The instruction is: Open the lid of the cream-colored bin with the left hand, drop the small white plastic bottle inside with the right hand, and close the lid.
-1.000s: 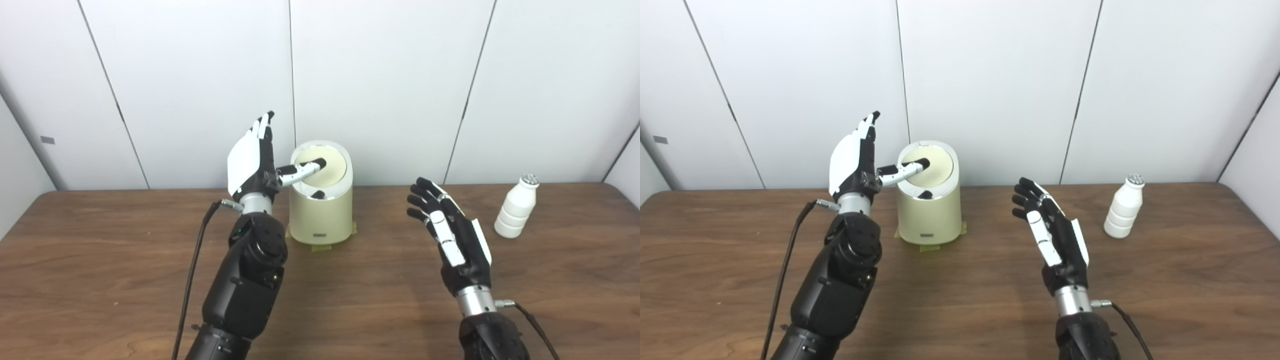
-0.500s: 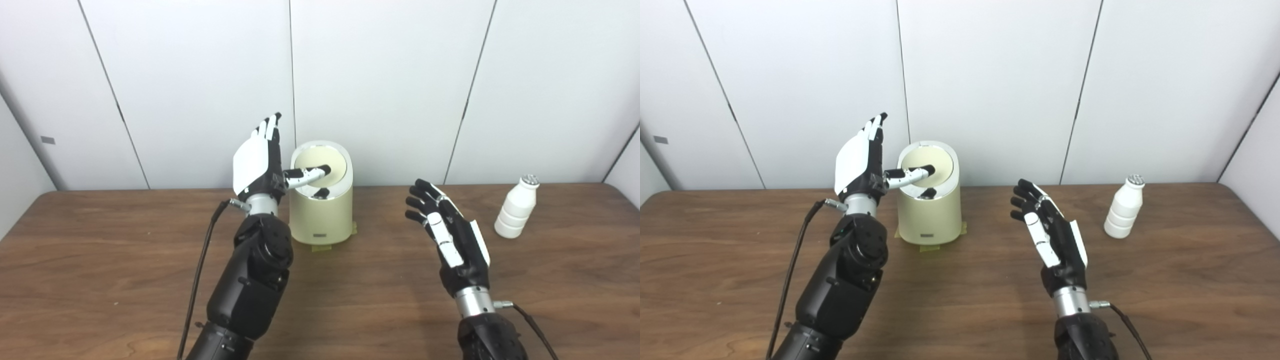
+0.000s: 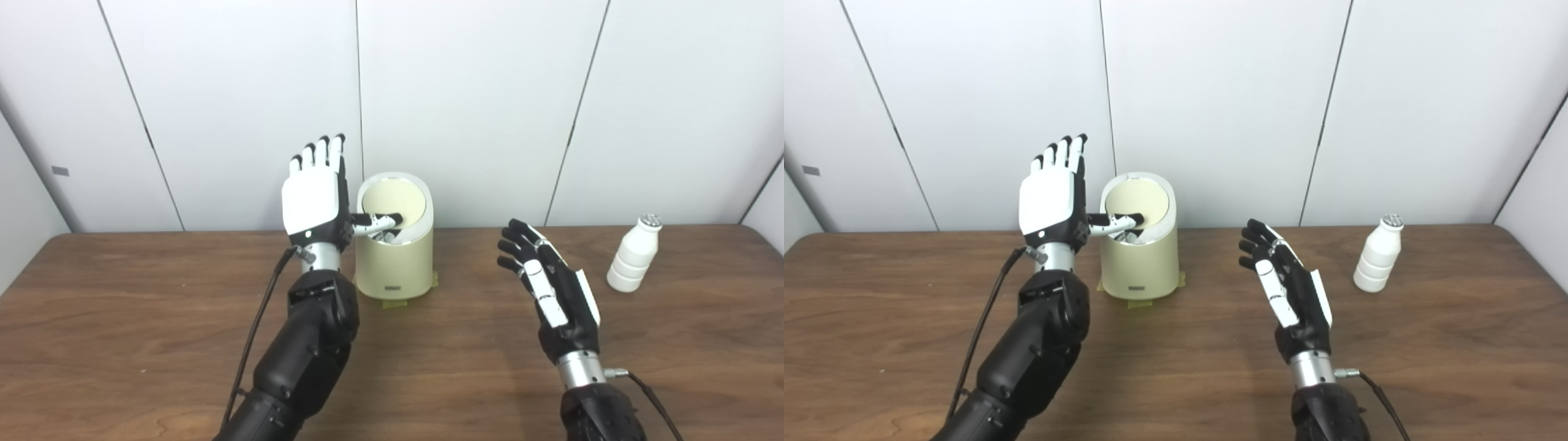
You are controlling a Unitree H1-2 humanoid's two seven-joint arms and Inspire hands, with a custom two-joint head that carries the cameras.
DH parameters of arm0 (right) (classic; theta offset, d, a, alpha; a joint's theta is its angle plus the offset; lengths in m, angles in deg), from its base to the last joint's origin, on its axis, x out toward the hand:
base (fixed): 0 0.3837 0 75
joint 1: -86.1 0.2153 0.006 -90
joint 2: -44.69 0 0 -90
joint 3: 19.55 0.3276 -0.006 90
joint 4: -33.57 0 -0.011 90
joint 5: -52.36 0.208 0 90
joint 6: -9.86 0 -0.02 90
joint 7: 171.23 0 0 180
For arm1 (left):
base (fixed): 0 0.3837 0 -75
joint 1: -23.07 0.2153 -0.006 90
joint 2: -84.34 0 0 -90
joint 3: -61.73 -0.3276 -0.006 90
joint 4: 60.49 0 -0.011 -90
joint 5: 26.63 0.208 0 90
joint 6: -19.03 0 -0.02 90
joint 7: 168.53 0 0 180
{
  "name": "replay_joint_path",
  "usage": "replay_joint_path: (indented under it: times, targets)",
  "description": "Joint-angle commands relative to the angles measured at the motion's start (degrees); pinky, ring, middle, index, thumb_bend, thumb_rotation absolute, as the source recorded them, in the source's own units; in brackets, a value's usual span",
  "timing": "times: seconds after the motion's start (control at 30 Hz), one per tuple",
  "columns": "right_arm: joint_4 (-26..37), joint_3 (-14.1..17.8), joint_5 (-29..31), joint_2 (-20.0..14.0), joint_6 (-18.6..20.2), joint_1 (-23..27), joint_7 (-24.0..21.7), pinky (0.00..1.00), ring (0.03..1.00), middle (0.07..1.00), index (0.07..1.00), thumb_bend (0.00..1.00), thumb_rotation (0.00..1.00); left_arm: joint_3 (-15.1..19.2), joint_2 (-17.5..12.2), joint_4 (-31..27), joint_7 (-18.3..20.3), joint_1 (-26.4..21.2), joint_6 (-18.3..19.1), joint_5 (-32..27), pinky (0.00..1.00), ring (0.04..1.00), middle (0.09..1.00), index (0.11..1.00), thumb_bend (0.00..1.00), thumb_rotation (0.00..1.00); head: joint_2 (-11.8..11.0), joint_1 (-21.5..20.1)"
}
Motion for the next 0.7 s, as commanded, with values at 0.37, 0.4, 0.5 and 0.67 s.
replay_joint_path:
  times: [0.37,0.4,0.5,0.67]
  targets:
    - [1.30,-0.16,-0.44,0.18,-2.18,2.38,-0.25,0.76,0.815,0.828,0.820,0.19,0.68,-2.50,-1.88,-0.94,-0.57,-2.99,0.55,10.35,1.00,1.000,1.000,1.000,1.00,0.17,0.00,-0.45]
    - [1.32,-0.18,-0.51,0.22,-2.11,2.38,-0.21,0.76,0.816,0.827,0.819,0.19,0.69,-2.80,-2.15,-1.35,-0.45,-3.00,0.50,10.63,1.00,1.000,1.000,1.000,1.00,0.16,0.01,-0.44]
    - [0.97,-0.18,-0.37,0.21,-2.36,2.53,-0.35,0.76,0.817,0.825,0.817,0.19,0.70,-3.05,-2.49,-2.63,0.63,-2.93,0.53,11.81,1.00,1.000,1.000,1.000,1.00,0.17,0.02,-0.38]
    - [1.08,-0.27,-0.35,0.13,-2.24,2.55,-0.52,0.77,0.819,0.826,0.818,0.18,0.71,-3.19,-3.06,-4.18,3.17,-2.53,0.53,12.79,1.00,1.000,1.000,1.000,1.00,0.19,-0.02,-0.39]
